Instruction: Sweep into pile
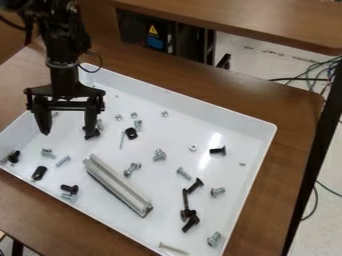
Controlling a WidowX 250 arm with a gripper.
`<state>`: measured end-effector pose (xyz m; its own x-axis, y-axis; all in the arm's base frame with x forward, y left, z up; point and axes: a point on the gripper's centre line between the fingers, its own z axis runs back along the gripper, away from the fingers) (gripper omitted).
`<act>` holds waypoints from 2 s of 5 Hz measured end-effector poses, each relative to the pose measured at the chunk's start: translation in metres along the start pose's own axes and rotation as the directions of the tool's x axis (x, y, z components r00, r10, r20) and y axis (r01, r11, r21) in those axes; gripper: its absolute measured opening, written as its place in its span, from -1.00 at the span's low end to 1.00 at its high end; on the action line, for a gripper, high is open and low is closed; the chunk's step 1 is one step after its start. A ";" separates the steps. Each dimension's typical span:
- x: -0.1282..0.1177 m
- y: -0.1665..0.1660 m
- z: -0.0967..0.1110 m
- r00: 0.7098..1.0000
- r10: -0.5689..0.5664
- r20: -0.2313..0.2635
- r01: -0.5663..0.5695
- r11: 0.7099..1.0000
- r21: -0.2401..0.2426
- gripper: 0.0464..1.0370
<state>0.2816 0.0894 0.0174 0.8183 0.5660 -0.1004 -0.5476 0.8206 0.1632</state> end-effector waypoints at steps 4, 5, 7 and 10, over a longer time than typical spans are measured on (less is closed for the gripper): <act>-0.053 -0.019 -0.015 0.944 0.327 0.042 -0.325 0.944 -0.059 0.92; -0.062 -0.025 -0.019 0.910 0.408 0.070 -0.399 0.909 -0.119 0.92; -0.064 -0.050 -0.019 0.859 0.502 0.104 -0.475 0.856 -0.205 0.92; -0.069 -0.063 -0.043 0.852 0.522 0.040 -0.509 0.844 -0.170 0.92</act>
<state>0.2525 0.0024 -0.0278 0.4181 0.9076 0.0391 -0.9084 0.4175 0.0222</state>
